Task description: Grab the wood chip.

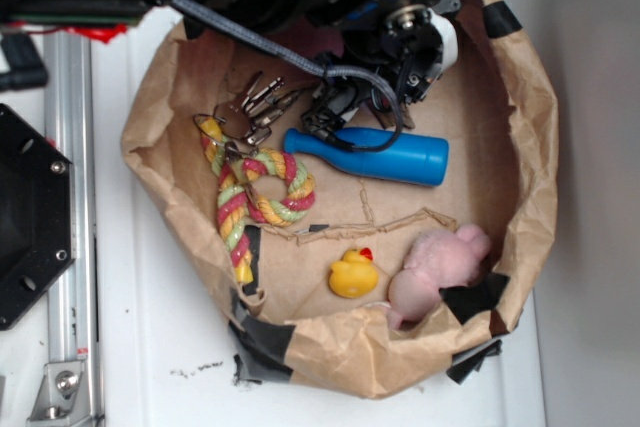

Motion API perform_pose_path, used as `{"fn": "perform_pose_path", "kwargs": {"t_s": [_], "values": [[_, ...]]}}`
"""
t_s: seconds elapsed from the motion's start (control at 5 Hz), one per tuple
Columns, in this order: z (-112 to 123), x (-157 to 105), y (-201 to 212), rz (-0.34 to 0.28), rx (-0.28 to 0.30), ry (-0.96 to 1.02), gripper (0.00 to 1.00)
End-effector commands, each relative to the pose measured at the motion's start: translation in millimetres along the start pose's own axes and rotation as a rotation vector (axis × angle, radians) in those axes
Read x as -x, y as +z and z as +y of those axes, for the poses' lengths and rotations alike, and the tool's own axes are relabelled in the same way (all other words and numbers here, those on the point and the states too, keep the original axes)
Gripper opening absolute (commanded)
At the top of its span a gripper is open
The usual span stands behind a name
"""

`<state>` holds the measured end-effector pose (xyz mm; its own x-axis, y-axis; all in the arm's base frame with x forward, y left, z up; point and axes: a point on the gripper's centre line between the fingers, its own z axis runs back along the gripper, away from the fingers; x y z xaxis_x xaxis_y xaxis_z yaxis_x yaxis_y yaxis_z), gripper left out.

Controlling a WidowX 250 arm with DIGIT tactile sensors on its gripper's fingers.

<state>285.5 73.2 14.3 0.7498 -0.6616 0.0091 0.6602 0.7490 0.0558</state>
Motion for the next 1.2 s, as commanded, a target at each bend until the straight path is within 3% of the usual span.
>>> {"fn": "perform_pose_path", "kwargs": {"t_s": [0.0,0.2,0.4,1.0], "values": [[-41.8,-16.3,76.7,-0.008,-0.076,0.22,0.0],[-48.4,-20.8,124.3,0.034,-0.023,0.469,0.0],[-53.9,-33.5,140.2,0.031,0.05,0.677,0.0],[-63.6,-44.5,141.4,0.009,0.009,0.799,0.0]]}}
